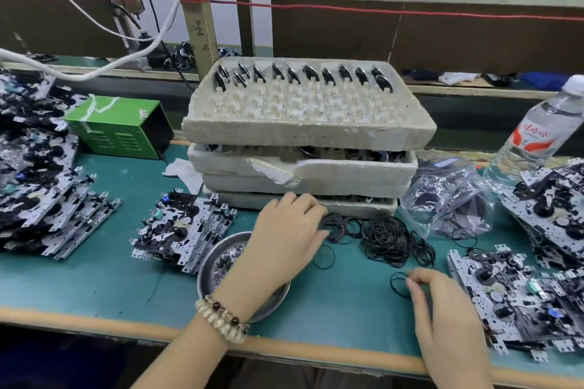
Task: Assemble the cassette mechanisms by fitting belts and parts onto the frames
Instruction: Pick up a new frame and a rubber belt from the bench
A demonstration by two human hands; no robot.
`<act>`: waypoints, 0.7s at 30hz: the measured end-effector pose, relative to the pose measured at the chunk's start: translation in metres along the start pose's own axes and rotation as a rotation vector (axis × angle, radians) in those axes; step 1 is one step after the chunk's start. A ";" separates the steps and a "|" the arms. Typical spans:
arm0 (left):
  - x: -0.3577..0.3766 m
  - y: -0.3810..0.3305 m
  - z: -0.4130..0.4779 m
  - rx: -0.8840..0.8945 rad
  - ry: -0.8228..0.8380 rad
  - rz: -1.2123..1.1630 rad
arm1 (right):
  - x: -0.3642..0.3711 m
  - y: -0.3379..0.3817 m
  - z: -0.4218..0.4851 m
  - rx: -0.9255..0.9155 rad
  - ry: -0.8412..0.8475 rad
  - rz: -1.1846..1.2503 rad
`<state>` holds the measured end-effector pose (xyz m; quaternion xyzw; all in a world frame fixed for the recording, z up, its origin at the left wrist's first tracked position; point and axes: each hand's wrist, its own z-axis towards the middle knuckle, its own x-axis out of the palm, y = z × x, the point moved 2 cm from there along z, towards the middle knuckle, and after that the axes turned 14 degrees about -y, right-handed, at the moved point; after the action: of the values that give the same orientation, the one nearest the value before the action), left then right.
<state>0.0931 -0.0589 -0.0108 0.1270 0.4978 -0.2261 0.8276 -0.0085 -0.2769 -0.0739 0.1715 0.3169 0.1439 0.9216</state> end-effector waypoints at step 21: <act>-0.055 0.114 -0.060 -0.193 -0.180 0.233 | 0.033 0.048 0.007 0.256 -0.100 0.156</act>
<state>0.0821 0.0795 0.0080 0.0830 0.4230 -0.0904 0.8978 0.0140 -0.2232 -0.0668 0.3186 0.2722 0.1648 0.8929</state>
